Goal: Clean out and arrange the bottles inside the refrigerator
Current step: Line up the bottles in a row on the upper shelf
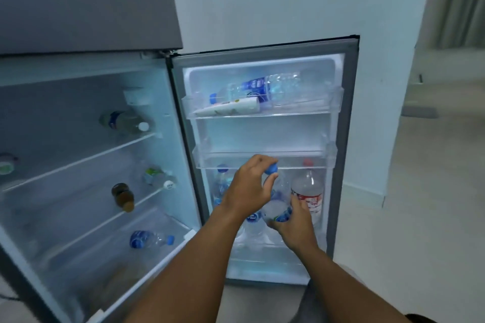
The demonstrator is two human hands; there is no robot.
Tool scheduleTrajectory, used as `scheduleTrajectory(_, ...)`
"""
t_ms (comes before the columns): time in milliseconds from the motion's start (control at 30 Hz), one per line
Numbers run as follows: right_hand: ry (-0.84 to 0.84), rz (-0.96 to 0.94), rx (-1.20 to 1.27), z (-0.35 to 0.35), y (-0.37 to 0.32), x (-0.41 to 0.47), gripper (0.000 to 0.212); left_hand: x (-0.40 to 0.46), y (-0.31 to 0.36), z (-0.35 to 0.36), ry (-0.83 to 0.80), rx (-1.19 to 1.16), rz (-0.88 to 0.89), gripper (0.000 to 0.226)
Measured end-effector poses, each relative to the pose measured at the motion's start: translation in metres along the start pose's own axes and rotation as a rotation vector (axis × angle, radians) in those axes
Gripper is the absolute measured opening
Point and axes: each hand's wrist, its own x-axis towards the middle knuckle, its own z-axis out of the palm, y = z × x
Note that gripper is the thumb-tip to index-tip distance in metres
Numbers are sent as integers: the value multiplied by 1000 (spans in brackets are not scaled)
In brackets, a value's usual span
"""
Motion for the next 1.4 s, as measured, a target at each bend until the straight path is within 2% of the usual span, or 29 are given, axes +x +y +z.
scheduleTrajectory(100, 32, 47, -1, 9, 8, 5, 82, 4, -6, 15, -59, 29, 25, 36)
scheduleTrajectory(333, 60, 113, 19, 28, 37, 10, 76, -6, -37, 58, 22, -65, -187, 36)
scheduleTrajectory(500, 100, 129, 20, 39, 42, 15, 67, 9, -54, 74, -4, -23, -305, 33)
scheduleTrajectory(633, 239, 223, 66, 56, 41, 8, 63, 13, -68, 79, -144, 68, -397, 39)
scheduleTrajectory(733, 281, 292, -34, 60, 44, -2, 55, 7, -86, 85, -270, 173, -434, 50)
scheduleTrajectory(833, 151, 331, -231, 59, 59, -6, 47, -1, -101, 88, -469, 287, -431, 67)
scheduleTrajectory(900, 18, 369, -409, 57, 66, -7, 47, -5, -106, 88, -546, 311, -435, 71)
scheduleTrajectory(1000, -195, 323, -678, 47, 70, -9, 47, -7, -111, 89, -534, 402, -425, 64)
scheduleTrajectory(1067, -284, 272, -762, 41, 73, -12, 46, -7, -113, 90, -526, 459, -447, 51)
scheduleTrajectory(1200, -348, 269, -740, 39, 79, -17, 48, -13, -114, 87, -504, 408, -472, 30)
scheduleTrajectory(1400, -312, 276, -670, 39, 36, -10, 52, -27, -108, 52, -433, 396, -421, 33)
